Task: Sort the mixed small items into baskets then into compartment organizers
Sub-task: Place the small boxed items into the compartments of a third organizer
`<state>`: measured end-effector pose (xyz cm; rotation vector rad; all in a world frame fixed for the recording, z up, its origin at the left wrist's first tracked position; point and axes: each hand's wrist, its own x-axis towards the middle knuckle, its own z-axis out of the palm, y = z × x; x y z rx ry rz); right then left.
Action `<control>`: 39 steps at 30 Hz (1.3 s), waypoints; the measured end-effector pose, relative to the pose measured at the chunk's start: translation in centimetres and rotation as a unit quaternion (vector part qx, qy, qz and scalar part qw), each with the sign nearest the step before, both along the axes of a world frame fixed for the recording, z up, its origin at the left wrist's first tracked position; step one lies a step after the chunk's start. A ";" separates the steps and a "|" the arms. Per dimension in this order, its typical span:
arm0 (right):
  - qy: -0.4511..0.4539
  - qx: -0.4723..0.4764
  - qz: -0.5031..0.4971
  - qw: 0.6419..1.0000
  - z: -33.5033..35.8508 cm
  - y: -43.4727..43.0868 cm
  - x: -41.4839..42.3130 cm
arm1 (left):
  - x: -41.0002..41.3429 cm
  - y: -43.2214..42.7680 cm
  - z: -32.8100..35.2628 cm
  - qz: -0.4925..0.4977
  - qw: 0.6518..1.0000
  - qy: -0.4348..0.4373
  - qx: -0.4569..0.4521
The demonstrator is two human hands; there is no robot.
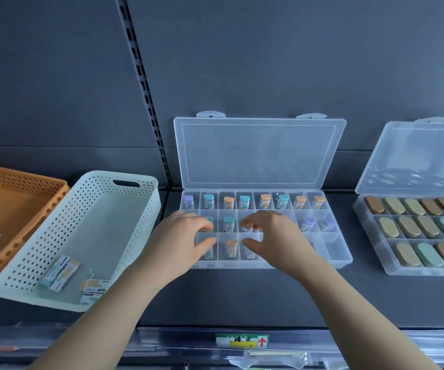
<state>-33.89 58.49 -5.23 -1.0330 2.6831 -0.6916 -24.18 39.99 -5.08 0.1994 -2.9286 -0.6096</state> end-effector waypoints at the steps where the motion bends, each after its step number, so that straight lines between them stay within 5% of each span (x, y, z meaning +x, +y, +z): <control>1: 0.004 -0.011 0.009 1.000 0.6 -0.7 0.1 | 0.7 -1.0 0.5 0.011 1.000 0.006 -0.002; 6: 0.001 -0.059 0.077 0.995 2.3 -7.1 1.3 | 5.3 -7.9 2.9 0.100 0.995 -0.001 0.029; 11: -0.038 -0.062 0.182 0.981 2.1 -14.4 3.9 | 9.4 -15.6 1.8 0.147 0.977 -0.140 0.068; 16: -0.060 -0.006 0.238 0.969 0.6 -19.7 5.9 | 10.0 -18.1 -1.3 0.052 0.948 -0.304 0.074; 22: -0.061 0.064 0.217 0.972 0.2 -21.5 6.4 | 8.9 -17.8 -2.7 -0.067 0.934 -0.349 0.043; 26: -0.049 0.098 0.199 0.974 0.4 -22.0 6.8 | 9.3 -19.0 -2.2 -0.079 0.947 -0.308 0.043; 30: -0.055 0.163 0.222 0.960 1.1 -23.4 8.2 | 11.2 -20.9 0.2 0.011 0.975 -0.195 0.102; 39: -0.171 0.264 0.318 0.894 -0.7 -26.8 11.8 | 15.7 -22.2 0.6 0.095 0.964 -0.076 0.236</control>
